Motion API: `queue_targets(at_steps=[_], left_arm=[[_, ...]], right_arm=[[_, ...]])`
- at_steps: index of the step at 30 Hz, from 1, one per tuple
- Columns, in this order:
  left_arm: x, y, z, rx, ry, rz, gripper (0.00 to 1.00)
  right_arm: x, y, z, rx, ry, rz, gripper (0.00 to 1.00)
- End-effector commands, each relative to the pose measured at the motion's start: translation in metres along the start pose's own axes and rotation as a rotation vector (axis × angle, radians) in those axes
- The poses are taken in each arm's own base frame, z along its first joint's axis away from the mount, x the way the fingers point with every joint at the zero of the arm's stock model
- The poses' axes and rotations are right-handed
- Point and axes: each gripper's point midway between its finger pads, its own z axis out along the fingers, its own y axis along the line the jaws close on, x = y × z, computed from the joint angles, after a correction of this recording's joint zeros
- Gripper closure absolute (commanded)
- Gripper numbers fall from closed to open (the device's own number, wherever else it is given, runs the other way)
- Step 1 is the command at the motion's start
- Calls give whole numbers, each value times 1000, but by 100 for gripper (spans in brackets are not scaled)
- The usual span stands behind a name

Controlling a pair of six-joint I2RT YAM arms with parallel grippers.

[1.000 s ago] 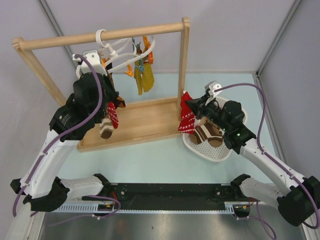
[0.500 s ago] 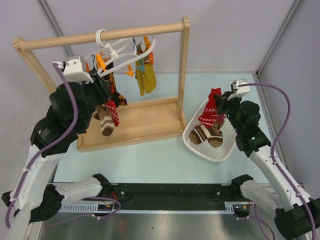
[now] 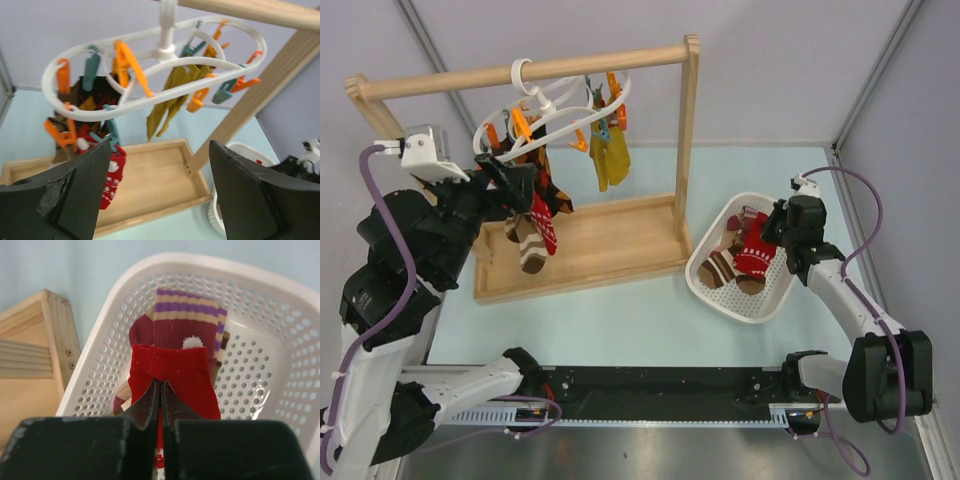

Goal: Clip the socks to the hanger
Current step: Place the sock in the bin, then open the clamp at the hanger.

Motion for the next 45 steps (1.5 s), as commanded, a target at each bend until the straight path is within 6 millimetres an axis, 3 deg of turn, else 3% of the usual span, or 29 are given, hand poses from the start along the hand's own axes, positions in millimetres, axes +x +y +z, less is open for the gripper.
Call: queue_targets(at_steps=[1, 2, 3, 6, 10, 11, 16, 22, 24, 25, 27, 28, 30, 31, 35, 40, 45], left_arm=[[20, -41, 17, 176, 61, 6, 15], [24, -47, 19, 196, 75, 6, 14], [35, -56, 25, 227, 112, 13, 13], [53, -67, 38, 252, 156, 16, 12], [58, -76, 51, 257, 134, -16, 11], [58, -75, 53, 243, 127, -25, 11], [56, -64, 67, 127, 77, -44, 13], [48, -47, 78, 8, -4, -79, 20], [47, -47, 79, 8, -25, -94, 23], [46, -48, 80, 8, -29, -94, 23], [46, -47, 82, -1, -34, -95, 25], [48, -47, 85, -9, -27, -89, 25], [46, -46, 85, -19, -35, -89, 28], [46, -46, 86, -22, -36, -87, 29], [40, -45, 86, -28, -55, -91, 38], [40, -45, 89, -39, -57, -86, 45], [40, -41, 89, -60, -57, -80, 62]], right_arm=[[3, 11, 12, -64, 19, 37, 89], [7, 9, 14, -57, 33, 40, 82], [8, 7, 14, -53, 40, 43, 70], [4, 8, 9, -50, 20, 24, 51], [-26, 29, -13, -121, -101, -39, 40], [-44, 41, -24, -168, -176, -76, 36], [-72, 120, -67, -472, -343, -203, 29], [-82, 209, -116, -821, -516, -291, 20], [-76, 229, -118, -904, -517, -301, 15], [-82, 243, -128, -961, -555, -294, 15], [-74, 260, -124, -1030, -536, -304, 14], [-84, 271, -134, -1074, -581, -301, 11], [-74, 290, -133, -1143, -561, -311, 9], [-82, 300, -143, -1183, -597, -311, 9], [-80, 329, -150, -1286, -606, -311, 9], [-81, 353, -155, -1373, -627, -288, 9], [-84, 378, -156, -1438, -632, -283, 9]])
